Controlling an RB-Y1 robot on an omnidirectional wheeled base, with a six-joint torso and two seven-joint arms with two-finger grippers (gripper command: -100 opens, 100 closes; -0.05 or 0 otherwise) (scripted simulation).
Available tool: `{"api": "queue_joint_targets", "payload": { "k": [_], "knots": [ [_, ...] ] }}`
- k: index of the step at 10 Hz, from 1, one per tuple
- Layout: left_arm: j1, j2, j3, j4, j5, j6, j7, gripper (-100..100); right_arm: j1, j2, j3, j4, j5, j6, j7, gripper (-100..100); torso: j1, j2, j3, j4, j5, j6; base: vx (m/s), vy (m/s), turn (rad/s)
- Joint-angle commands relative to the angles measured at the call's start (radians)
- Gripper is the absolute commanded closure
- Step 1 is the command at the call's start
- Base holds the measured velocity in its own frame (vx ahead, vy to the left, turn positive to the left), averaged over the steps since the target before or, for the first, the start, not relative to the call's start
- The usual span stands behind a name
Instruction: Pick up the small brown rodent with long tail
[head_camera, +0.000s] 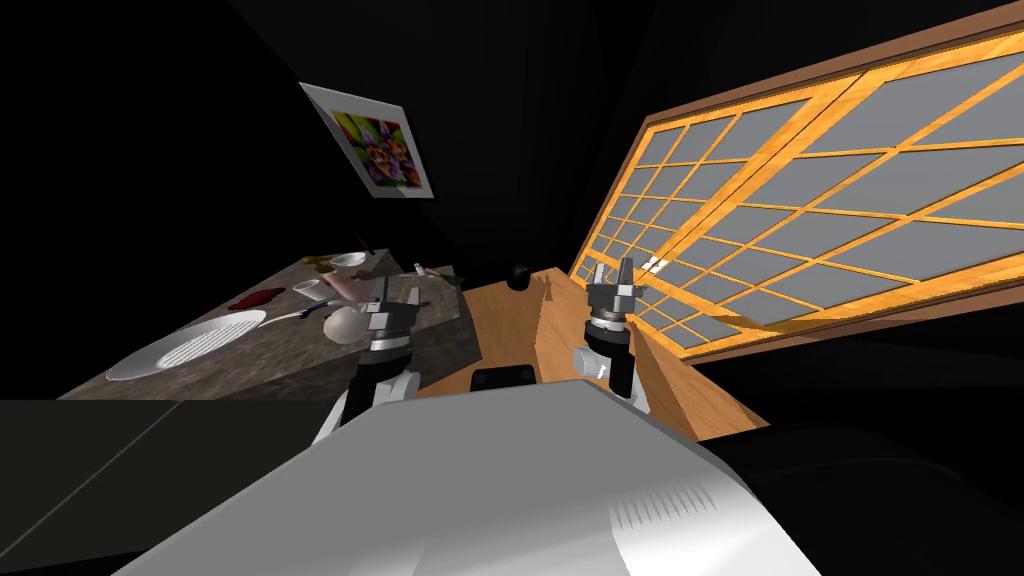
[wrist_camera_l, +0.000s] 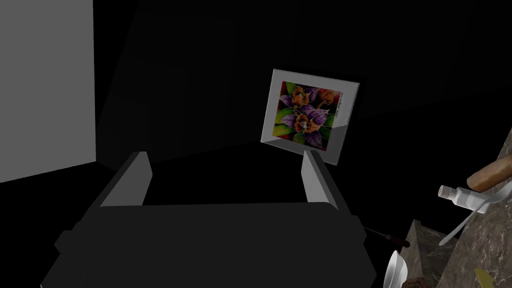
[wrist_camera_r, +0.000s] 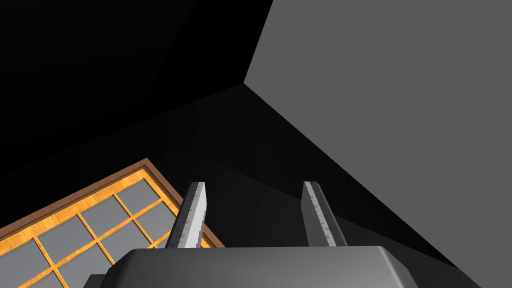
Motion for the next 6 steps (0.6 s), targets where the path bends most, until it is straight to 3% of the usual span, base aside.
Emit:
{"api": "queue_joint_targets", "payload": {
  "k": [1, 3, 4, 5, 6],
  "knots": [
    [0.035, 0.041, 0.018, 0.003, 0.030, 0.042, -0.002, -100, 0.000, 0.000, 0.000, 0.000, 0.000, 0.000, 0.000, 0, 0.000, 0.000, 0.000, 0.000, 0.000, 0.000, 0.003, -0.086, -0.013],
    [0.084, 0.100, 0.054, 0.019, 0.084, 0.107, -0.009, -100, 0.000, 0.000, 0.000, 0.000, 0.000, 0.000, 0.000, 0, 0.000, -0.003, -0.002, -0.001, 0.000, 0.000, 0.020, -0.157, -0.006],
    [0.084, 0.103, 0.054, 0.019, 0.084, 0.123, -0.009, -100, 0.000, 0.000, 0.000, 0.000, 0.000, 0.000, 0.000, 0, -0.003, -0.004, -0.002, -0.001, 0.000, 0.000, 0.003, -0.129, 0.015],
    [0.108, 0.133, 0.074, 0.027, 0.114, 0.165, -0.012, -100, 0.000, 0.000, 0.000, 0.000, 0.000, 0.000, 0.000, 0, -0.001, -0.003, -0.002, -0.001, 0.000, 0.000, 0.001, -0.116, -0.003],
    [0.108, 0.133, 0.074, 0.027, 0.114, 0.170, -0.012, -100, 0.000, 0.000, 0.000, 0.000, 0.000, 0.000, 0.000, 0, 0.000, -0.003, -0.002, -0.001, 0.000, 0.000, 0.001, -0.087, 0.008]
  ]
}}
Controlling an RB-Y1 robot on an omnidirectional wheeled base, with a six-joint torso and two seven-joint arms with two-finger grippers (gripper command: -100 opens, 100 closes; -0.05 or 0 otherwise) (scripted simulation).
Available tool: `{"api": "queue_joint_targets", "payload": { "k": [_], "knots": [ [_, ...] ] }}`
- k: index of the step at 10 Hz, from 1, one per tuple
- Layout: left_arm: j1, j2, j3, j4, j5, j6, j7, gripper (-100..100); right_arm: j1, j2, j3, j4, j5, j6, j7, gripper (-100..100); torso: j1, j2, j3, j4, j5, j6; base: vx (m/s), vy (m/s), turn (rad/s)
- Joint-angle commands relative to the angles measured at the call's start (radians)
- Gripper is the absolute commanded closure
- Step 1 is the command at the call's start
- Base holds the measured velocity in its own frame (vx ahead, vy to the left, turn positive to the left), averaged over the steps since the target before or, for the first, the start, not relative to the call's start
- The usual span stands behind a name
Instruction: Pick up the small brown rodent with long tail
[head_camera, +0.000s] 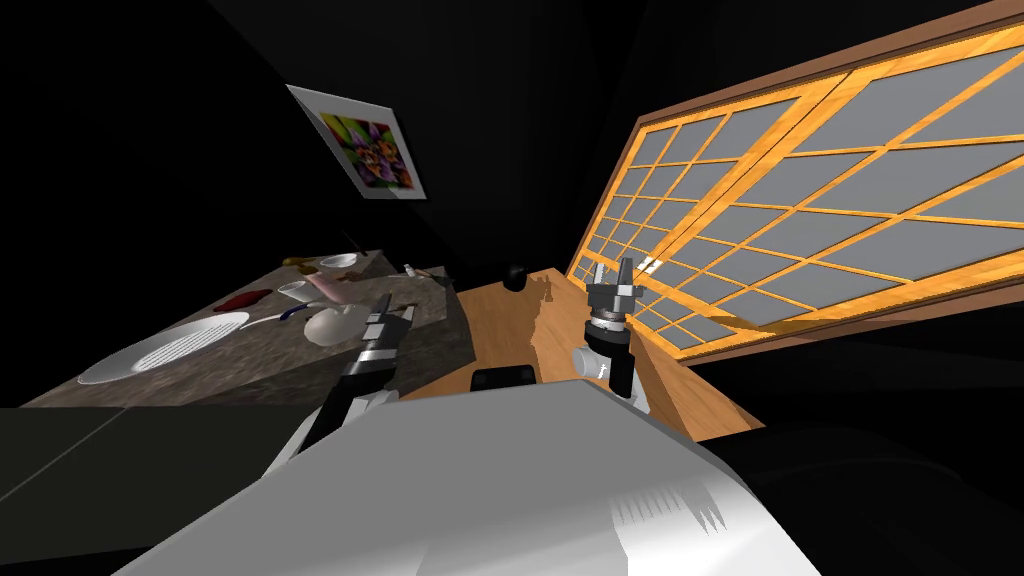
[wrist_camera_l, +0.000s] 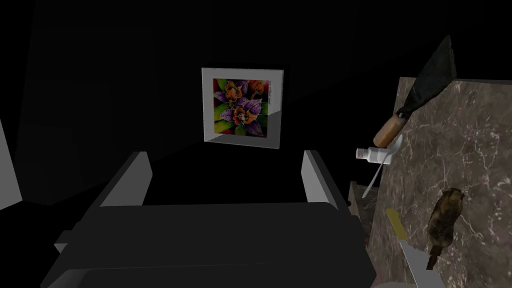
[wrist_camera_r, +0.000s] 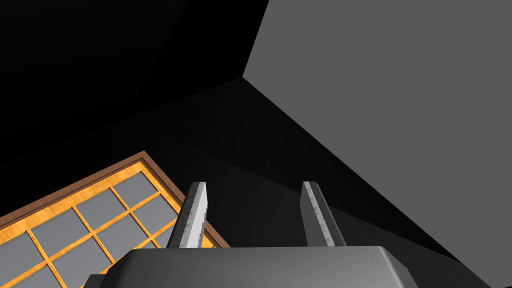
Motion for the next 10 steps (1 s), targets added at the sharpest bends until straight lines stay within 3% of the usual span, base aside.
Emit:
{"api": "queue_joint_targets", "payload": {
  "k": [1, 2, 5, 7, 10],
  "knots": [
    [0.024, 0.035, 0.025, 0.011, 0.035, 0.050, -0.004, -100, 0.000, 0.000, 0.000, 0.000, 0.000, 0.000, 0.000, 0, 0.000, 0.000, 0.000, 0.000, 0.000, 0.000, 0.014, -0.091, 0.000],
    [0.024, 0.035, 0.025, 0.011, 0.035, 0.062, -0.004, -100, 0.000, 0.000, 0.000, 0.000, 0.000, 0.000, 0.000, 0, 0.000, 0.000, 0.000, 0.000, 0.000, 0.000, 0.015, -0.067, 0.014],
    [0.066, 0.096, 0.072, 0.028, 0.100, 0.143, -0.011, -100, 0.000, 0.000, 0.000, 0.000, 0.000, 0.000, 0.000, 0, 0.001, -0.002, -0.001, 0.000, 0.000, 0.000, 0.031, -0.091, 0.012],
    [0.066, 0.096, 0.072, 0.028, 0.100, 0.176, -0.011, -100, 0.000, 0.000, 0.000, 0.000, 0.000, 0.000, 0.000, 0, 0.000, -0.002, -0.001, -0.001, 0.000, 0.000, 0.021, -0.059, 0.010],
    [0.099, 0.154, 0.123, 0.045, 0.167, 0.280, -0.019, -100, 0.000, 0.000, 0.000, 0.000, 0.000, 0.000, 0.000, 0, 0.002, -0.002, -0.001, -0.001, 0.001, 0.000, 0.042, -0.069, 0.023]
  ]
}}
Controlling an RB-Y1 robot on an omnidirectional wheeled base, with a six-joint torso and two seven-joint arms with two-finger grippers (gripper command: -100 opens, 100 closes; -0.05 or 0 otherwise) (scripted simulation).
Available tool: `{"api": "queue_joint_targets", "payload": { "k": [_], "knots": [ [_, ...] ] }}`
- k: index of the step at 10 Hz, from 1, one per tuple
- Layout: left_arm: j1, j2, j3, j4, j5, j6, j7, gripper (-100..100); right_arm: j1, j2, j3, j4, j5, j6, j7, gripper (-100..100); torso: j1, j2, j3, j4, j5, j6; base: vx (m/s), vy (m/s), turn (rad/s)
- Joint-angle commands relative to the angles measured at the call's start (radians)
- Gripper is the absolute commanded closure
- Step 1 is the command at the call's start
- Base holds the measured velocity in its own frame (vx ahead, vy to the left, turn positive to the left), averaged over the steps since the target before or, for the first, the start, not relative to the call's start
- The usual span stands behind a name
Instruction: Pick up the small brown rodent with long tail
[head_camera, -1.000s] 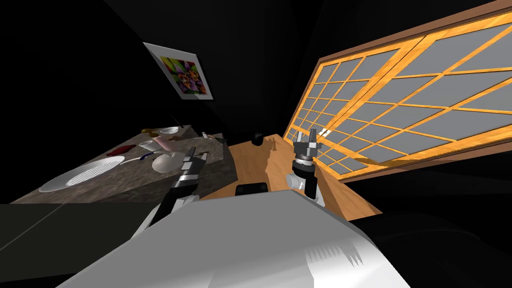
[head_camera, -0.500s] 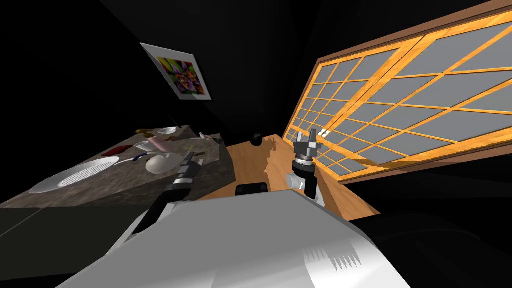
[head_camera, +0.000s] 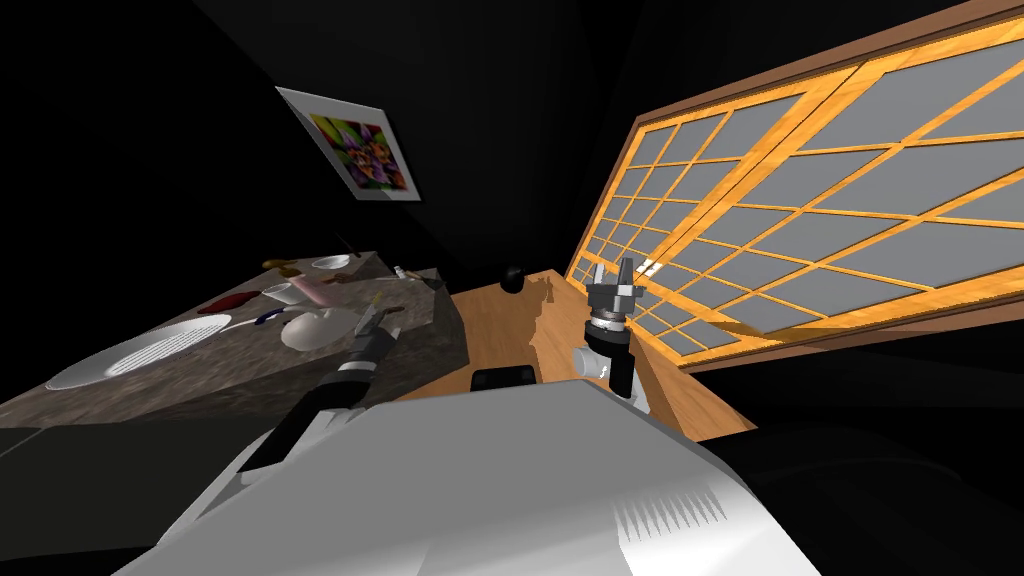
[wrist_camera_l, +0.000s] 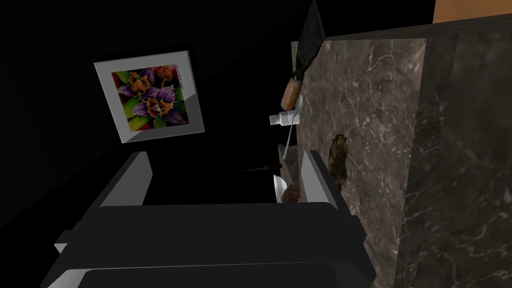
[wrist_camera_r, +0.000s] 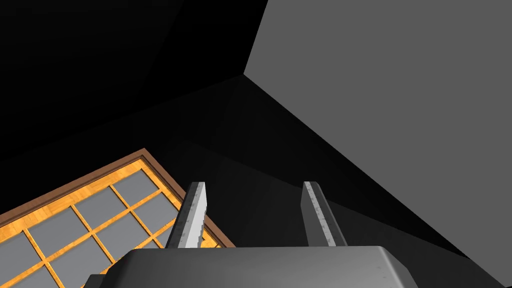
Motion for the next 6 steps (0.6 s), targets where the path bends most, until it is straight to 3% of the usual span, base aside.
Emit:
{"api": "queue_joint_targets", "payload": {
  "k": [1, 2, 4, 5, 6],
  "knots": [
    [0.014, 0.011, 0.011, -0.001, 0.015, 0.050, -0.003, -100, 0.000, 0.000, 0.000, 0.000, 0.000, 0.000, 0.000, 0, 0.000, 0.000, 0.000, 0.000, 0.000, 0.000, 0.052, -0.071, 0.022],
    [0.027, 0.039, 0.037, 0.007, 0.049, 0.077, -0.007, -100, 0.000, 0.000, 0.000, 0.000, 0.000, 0.000, 0.000, 0, 0.000, 0.000, 0.000, 0.000, 0.000, 0.000, 0.068, -0.081, 0.039],
    [0.027, 0.039, 0.037, 0.007, 0.049, 0.121, -0.007, -100, 0.000, 0.000, 0.000, 0.000, 0.000, 0.000, 0.000, 0, 0.001, -0.001, 0.000, 0.000, 0.000, 0.000, 0.043, -0.046, 0.010],
    [0.038, 0.067, 0.063, 0.015, 0.082, 0.158, -0.010, -100, 0.000, 0.000, 0.000, 0.000, 0.000, 0.000, 0.000, 0, 0.003, 0.001, 0.000, 0.000, 0.001, 0.000, 0.057, -0.038, 0.035],
    [0.038, 0.067, 0.063, 0.015, 0.082, 0.193, -0.010, -100, 0.000, 0.000, 0.000, 0.000, 0.000, 0.000, 0.000, 0, 0.003, 0.000, 0.000, 0.000, 0.001, 0.000, 0.058, -0.046, 0.031]
  ]
}}
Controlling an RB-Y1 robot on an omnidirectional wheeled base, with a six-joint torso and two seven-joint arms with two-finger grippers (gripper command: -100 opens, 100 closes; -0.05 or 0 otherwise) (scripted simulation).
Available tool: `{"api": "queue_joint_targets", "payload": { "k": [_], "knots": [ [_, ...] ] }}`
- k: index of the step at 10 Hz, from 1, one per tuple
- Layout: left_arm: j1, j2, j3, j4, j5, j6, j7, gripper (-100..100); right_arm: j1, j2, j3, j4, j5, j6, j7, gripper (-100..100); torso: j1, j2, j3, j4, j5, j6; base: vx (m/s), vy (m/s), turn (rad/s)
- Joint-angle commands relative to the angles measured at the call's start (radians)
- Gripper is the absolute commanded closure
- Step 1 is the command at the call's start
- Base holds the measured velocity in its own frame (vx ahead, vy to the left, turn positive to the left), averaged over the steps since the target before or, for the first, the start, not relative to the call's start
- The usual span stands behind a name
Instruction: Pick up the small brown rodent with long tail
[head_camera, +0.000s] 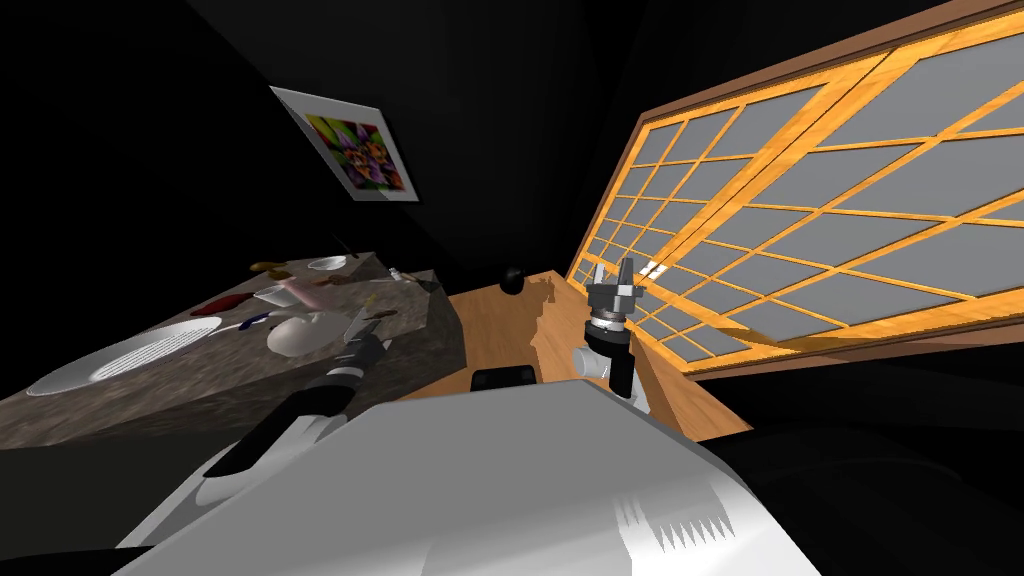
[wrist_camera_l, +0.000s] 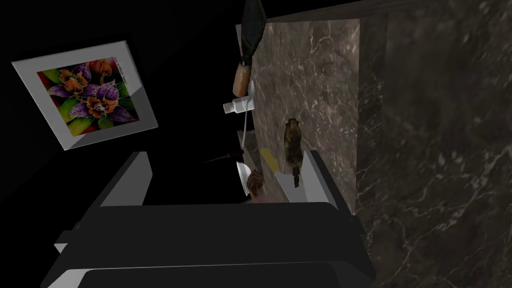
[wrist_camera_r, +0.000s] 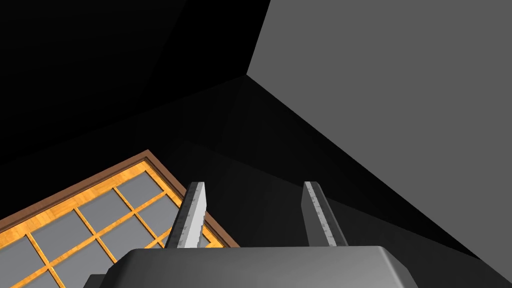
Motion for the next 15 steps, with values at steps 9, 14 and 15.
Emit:
{"api": "queue_joint_targets", "payload": {
  "k": [9, 14, 15],
  "knots": [
    [0.020, 0.108, 0.102, 0.042, 0.132, 0.284, -0.014, -100, 0.000, 0.000, 0.000, 0.000, 0.000, 0.000, 0.000, 0, 0.002, 0.000, 0.000, 0.000, 0.000, 0.000, 0.072, -0.035, 0.038],
    [0.018, 0.131, 0.125, 0.049, 0.161, 0.403, -0.018, -100, 0.000, 0.000, 0.000, 0.000, 0.000, 0.000, 0.000, 0, 0.002, -0.002, -0.002, -0.001, 0.000, 0.000, 0.071, -0.023, 0.029],
    [0.014, 0.154, 0.148, 0.057, 0.188, 0.437, -0.021, -100, 0.000, 0.000, 0.000, 0.000, 0.000, 0.000, 0.000, 0, 0.002, 0.000, 0.000, 0.000, 0.001, 0.000, 0.094, -0.012, 0.075]
  ]
}}
